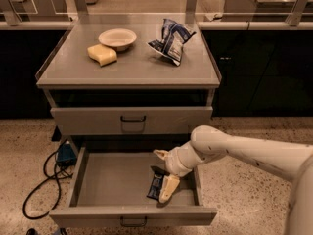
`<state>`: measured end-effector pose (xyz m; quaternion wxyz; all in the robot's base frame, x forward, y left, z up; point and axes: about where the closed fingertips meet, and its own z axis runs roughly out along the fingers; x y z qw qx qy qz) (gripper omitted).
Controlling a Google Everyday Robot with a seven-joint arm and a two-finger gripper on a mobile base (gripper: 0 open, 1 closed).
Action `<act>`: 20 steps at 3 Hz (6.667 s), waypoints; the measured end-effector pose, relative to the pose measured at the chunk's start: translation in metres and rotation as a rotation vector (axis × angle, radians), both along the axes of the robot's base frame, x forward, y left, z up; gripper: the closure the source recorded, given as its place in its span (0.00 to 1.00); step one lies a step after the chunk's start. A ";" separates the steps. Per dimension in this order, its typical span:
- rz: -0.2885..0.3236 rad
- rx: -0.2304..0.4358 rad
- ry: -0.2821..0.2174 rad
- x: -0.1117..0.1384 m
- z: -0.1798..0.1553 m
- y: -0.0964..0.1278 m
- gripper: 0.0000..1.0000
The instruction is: Pick rxbar blueberry from middle drawer and place on counter
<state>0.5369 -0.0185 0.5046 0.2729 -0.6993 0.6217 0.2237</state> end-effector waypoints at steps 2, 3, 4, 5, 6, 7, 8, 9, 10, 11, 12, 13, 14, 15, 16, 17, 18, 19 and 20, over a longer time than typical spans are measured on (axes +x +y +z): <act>0.000 -0.129 -0.026 0.003 -0.018 -0.008 0.00; -0.027 -0.068 -0.006 0.018 -0.036 -0.010 0.00; -0.110 0.025 0.024 0.030 -0.078 -0.016 0.00; -0.225 0.081 0.015 0.030 -0.106 -0.030 0.00; -0.246 0.081 0.004 0.034 -0.109 -0.033 0.00; -0.231 0.055 0.011 0.029 -0.117 -0.025 0.00; -0.231 0.032 0.092 0.018 -0.148 -0.013 0.00; -0.271 0.007 0.181 0.006 -0.176 -0.009 0.00; -0.271 0.007 0.181 0.006 -0.176 -0.009 0.00; -0.271 0.007 0.181 0.006 -0.176 -0.009 0.19; -0.271 0.007 0.181 0.006 -0.176 -0.009 0.42; -0.271 0.007 0.181 0.006 -0.176 -0.009 0.65; -0.271 0.007 0.181 0.006 -0.176 -0.009 0.87; -0.270 0.007 0.181 0.006 -0.169 -0.009 1.00; -0.270 0.008 0.181 0.006 -0.166 -0.009 1.00; -0.281 0.064 0.132 0.007 -0.121 -0.027 1.00; -0.296 0.176 0.061 0.010 -0.045 -0.059 1.00; -0.304 0.268 0.027 0.018 0.018 -0.095 1.00; -0.277 0.293 -0.009 0.037 0.086 -0.112 1.00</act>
Offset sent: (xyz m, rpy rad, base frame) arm 0.0096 -0.0057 -0.0194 -0.1285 -0.0244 -0.0010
